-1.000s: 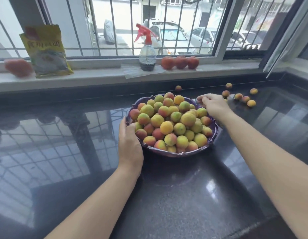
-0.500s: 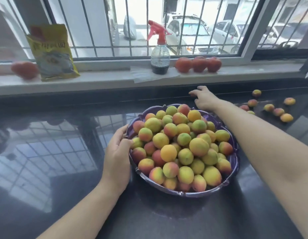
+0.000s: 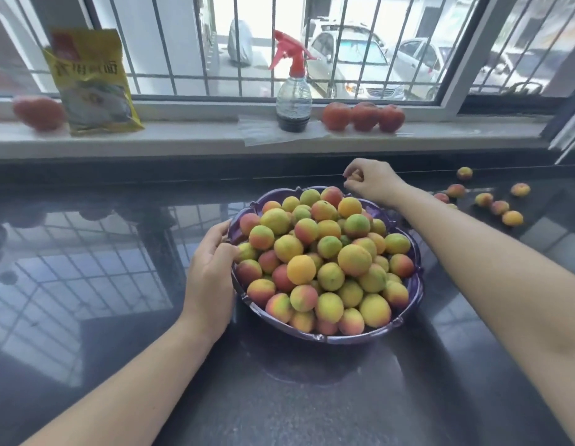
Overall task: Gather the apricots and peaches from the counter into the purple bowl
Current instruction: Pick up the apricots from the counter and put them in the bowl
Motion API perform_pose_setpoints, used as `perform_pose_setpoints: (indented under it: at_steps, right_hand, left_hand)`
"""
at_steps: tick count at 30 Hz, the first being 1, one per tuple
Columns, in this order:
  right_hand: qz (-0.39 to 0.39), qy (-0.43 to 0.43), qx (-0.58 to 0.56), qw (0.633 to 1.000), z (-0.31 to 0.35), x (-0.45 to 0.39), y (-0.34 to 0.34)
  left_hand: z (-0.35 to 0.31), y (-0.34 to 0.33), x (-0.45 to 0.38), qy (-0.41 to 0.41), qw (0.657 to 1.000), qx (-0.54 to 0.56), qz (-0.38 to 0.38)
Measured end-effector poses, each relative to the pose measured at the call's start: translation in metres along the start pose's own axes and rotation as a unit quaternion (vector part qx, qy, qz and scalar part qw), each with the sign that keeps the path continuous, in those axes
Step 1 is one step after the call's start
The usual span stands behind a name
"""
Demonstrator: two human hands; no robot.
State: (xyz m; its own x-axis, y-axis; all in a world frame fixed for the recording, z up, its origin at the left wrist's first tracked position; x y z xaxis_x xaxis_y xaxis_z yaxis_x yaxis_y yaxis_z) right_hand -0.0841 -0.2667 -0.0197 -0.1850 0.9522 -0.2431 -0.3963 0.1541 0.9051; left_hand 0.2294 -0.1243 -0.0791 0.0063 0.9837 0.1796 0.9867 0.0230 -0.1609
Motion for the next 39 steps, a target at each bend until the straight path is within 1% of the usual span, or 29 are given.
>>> perform_pose_setpoints:
  at_steps: [4, 7, 9, 13, 15, 18, 20, 23, 25, 27, 33, 35, 36, 38, 39]
  right_hand:
    - [-0.081, -0.012, -0.092, 0.992, 0.028, 0.045, 0.042]
    - [-0.118, -0.026, -0.202, 0.972, 0.052, 0.078, 0.063]
    - [-0.115, -0.021, -0.247, 0.962, 0.075, 0.099, 0.075]
    - [-0.072, 0.016, -0.28, 0.957, 0.132, 0.134, 0.09]
    - [-0.05, 0.054, -0.235, 0.969, 0.162, 0.142, 0.088]
    - [-0.012, 0.146, -0.121, 0.982, 0.207, 0.142, 0.073]
    - [0.02, 0.204, -0.06, 0.977, 0.232, 0.142, 0.055]
    - [0.064, 0.261, 0.052, 0.962, 0.251, 0.14, 0.029]
    - [0.082, 0.283, 0.125, 0.947, 0.251, 0.137, 0.016]
    - [0.096, 0.287, 0.163, 0.939, 0.248, 0.135, 0.009]
    - [0.09, 0.295, 0.17, 0.936, 0.239, 0.135, 0.003]
    - [0.067, 0.307, 0.131, 0.94, 0.239, 0.138, 0.005]
    - [0.038, 0.302, 0.082, 0.949, 0.237, 0.139, 0.013]
    - [-0.061, 0.254, -0.013, 0.965, 0.22, 0.141, 0.038]
    - [-0.117, 0.215, -0.036, 0.969, 0.205, 0.142, 0.053]
  left_hand:
    - [-0.002, -0.001, 0.002, -0.004, 1.0, 0.003, -0.002]
    - [-0.003, -0.002, 0.005, -0.004, 1.0, 0.004, 0.009]
    - [-0.003, -0.003, 0.006, -0.005, 1.0, 0.002, 0.017]
    - [-0.002, -0.001, 0.006, -0.006, 1.0, -0.002, 0.021]
    - [-0.001, 0.0, 0.005, -0.006, 1.0, -0.001, 0.022]
    - [-0.001, 0.001, 0.003, 0.0, 1.0, 0.01, 0.028]
    - [0.0, 0.001, 0.003, 0.005, 0.999, 0.013, 0.035]
    - [0.0, 0.002, 0.002, 0.012, 0.999, 0.017, 0.041]
    - [0.001, 0.003, 0.001, 0.018, 0.999, 0.017, 0.037]
    - [0.001, 0.002, 0.001, 0.019, 0.999, 0.014, 0.038]
    - [0.001, 0.002, 0.0, 0.016, 0.999, 0.008, 0.041]
    - [0.001, 0.002, 0.001, 0.015, 0.999, 0.011, 0.037]
    - [0.001, 0.002, 0.001, 0.015, 0.999, 0.013, 0.036]
    - [0.0, 0.001, 0.001, 0.015, 0.999, 0.017, 0.04]
    - [0.0, 0.001, 0.001, 0.013, 0.999, 0.018, 0.041]
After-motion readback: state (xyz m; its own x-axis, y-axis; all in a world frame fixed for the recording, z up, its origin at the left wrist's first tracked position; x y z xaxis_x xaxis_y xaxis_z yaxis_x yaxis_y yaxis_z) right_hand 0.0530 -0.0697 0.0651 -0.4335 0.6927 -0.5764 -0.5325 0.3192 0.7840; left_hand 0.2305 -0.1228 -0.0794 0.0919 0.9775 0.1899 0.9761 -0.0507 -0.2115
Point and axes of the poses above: each hand's wrist, its own x-axis away from the middle knuckle, its own y-axis out of the back of the hand, z = x × y, the point moved 5 cm from there along -x, towards the middle knuckle, and after that the axes turned 14 degrees about y, right-handed, at the moved point
